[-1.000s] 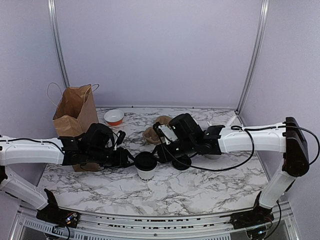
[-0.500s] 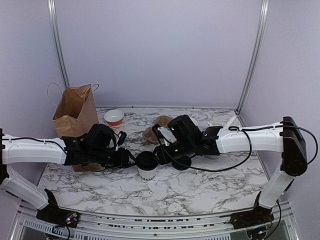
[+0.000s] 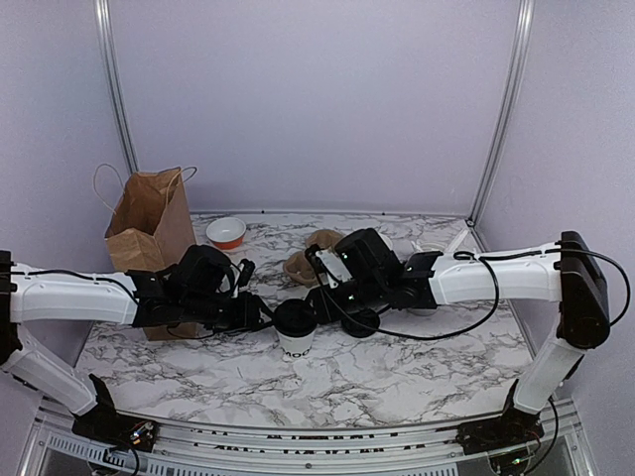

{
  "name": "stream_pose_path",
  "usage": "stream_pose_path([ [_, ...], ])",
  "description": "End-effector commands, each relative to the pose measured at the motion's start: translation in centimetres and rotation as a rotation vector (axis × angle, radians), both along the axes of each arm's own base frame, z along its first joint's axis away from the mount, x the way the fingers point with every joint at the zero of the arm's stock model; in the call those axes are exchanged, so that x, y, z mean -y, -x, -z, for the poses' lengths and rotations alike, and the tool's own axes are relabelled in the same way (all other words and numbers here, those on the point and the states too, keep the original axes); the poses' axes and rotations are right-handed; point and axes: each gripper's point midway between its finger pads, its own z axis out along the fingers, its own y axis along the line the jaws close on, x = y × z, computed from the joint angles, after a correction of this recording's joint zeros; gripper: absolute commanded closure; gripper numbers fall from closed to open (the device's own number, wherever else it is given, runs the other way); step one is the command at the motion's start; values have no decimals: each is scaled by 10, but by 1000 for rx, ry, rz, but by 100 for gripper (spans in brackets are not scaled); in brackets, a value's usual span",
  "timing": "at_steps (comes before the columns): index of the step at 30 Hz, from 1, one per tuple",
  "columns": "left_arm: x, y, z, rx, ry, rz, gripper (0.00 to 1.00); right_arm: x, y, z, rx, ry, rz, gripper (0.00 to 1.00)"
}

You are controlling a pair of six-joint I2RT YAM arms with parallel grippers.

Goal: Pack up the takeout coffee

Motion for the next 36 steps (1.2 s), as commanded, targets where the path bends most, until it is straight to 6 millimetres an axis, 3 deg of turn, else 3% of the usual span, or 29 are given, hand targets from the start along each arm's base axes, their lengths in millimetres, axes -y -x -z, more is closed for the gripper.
stream_pose_path([
  [1,-20,14,46,-81,-152,6,60,8,4,15,-26,44,9,60],
  [14,-23,15,61,-98,-190,11,60,11,5,19,-31,53,19,60],
  [17,-20,12,54,-82,-177,12,60,10,4,15,-28,45,20,60],
  [26,-2,-3,11,-1,-116,25,60,5,-7,-25,22,-26,46,59],
  [36,-1,-16,-16,76,-118,10,59,12,-19,-53,40,-87,77,57],
])
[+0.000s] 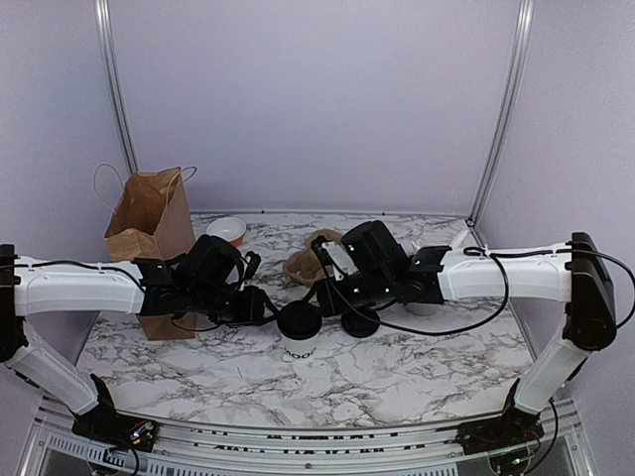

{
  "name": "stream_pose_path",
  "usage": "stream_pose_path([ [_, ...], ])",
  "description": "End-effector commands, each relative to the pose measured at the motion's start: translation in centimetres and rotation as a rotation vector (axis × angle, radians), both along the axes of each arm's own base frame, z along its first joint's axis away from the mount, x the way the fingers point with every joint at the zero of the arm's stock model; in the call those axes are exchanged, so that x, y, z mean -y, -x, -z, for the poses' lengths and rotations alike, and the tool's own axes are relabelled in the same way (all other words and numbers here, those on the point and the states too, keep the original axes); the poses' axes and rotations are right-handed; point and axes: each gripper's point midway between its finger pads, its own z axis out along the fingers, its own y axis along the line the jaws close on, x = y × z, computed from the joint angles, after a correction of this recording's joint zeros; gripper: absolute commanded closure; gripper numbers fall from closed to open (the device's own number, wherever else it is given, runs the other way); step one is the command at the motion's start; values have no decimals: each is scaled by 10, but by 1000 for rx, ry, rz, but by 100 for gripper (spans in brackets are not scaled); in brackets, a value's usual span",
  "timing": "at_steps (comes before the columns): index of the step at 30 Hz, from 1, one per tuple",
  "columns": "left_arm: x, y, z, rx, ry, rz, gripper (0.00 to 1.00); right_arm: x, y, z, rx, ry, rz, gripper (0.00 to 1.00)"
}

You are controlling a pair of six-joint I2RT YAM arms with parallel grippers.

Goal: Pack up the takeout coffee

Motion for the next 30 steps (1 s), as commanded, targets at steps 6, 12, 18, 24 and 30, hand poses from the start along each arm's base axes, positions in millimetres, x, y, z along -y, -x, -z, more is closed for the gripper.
stream_pose_path([
  [6,1,-4,-31,68,6,21,56,27,-15,-33,-12,-115,68,58],
  [12,14,-2,-36,80,16,69,54,28,-6,-16,-80,-136,40,64],
  [18,24,0,-20,58,-9,94,55,28,-3,-6,-106,-134,38,67],
  [24,25,0,-7,45,-37,99,56,25,-1,8,-136,-122,23,69],
  [30,23,-1,1,36,-55,97,56,22,2,19,-162,-116,10,70],
])
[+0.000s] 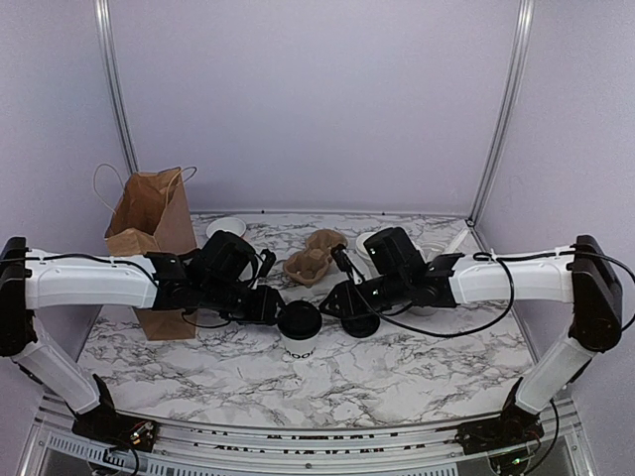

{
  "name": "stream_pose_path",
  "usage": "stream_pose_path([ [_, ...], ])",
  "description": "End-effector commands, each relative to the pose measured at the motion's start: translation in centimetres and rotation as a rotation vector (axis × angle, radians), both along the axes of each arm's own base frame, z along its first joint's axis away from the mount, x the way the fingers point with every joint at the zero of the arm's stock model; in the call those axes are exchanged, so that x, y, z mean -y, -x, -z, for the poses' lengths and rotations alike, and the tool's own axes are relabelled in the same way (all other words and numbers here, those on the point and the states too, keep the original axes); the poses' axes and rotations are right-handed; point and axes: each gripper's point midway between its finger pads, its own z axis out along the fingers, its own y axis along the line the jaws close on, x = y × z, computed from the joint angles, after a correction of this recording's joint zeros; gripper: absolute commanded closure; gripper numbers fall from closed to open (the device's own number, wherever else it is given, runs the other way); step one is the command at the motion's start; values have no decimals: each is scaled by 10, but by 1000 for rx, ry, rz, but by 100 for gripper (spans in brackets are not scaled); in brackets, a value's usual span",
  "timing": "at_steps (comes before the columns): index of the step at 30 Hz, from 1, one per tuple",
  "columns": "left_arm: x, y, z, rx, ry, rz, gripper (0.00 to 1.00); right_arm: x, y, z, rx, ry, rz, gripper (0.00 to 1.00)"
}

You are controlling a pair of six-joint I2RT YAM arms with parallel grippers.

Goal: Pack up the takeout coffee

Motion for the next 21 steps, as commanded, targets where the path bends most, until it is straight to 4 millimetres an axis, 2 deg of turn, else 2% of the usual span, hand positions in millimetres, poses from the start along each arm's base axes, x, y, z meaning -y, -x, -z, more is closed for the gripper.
stream_pose_path([
  [1,2,1,6,1,-22,18,56,-6,2,6,-22,-21,-15,71],
  [11,3,2,20,-20,-42,26,57,-1,10,27,-65,9,-20,73],
  [17,1,0,27,-19,-57,18,57,6,25,50,-89,75,-1,75],
  [21,0,-2,28,-12,-66,12,57,6,33,51,-81,90,24,77],
])
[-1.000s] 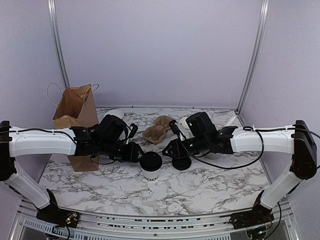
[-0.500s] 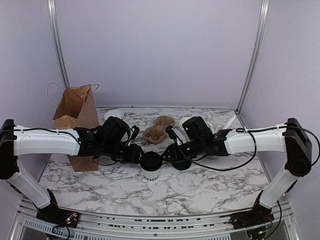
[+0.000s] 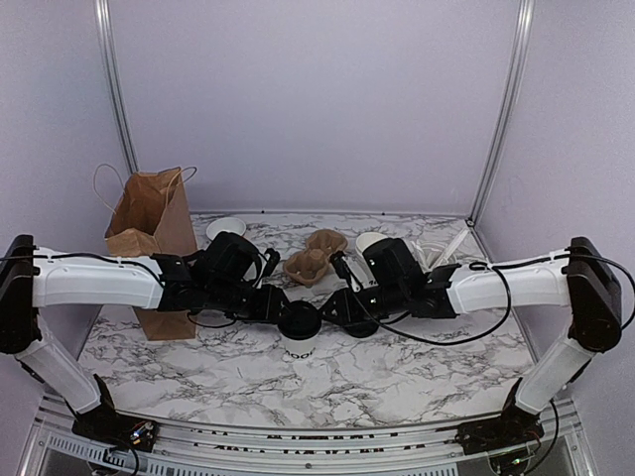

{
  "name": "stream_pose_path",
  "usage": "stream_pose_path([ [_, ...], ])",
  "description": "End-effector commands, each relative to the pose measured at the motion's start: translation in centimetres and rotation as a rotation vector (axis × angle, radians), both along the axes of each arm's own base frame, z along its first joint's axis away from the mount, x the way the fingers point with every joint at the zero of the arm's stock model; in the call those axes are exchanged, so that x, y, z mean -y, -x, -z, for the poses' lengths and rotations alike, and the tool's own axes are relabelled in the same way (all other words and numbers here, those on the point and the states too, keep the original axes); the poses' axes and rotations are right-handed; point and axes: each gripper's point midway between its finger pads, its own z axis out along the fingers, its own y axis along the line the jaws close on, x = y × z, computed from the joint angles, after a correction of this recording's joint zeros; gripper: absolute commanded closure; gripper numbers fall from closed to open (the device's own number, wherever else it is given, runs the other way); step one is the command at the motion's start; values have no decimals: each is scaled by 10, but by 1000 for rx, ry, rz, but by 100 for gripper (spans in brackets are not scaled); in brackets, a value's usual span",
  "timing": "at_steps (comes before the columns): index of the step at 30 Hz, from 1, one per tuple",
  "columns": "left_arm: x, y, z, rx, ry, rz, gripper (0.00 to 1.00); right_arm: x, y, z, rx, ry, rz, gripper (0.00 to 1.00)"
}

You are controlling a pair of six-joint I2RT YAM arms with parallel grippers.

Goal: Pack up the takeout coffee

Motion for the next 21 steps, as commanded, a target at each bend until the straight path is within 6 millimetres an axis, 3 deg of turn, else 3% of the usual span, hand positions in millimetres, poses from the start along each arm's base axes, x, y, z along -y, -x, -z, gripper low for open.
stream_pose_path([
  [1,-9,2,25,-23,-91,4,57,12,24,34,-61,118,31,77],
  [10,-3,-7,10,22,-72,21,57,5,20,-2,3,59,101,76],
  [21,4,-12,-18,76,-46,45,56,9,18,-13,18,52,142,76],
])
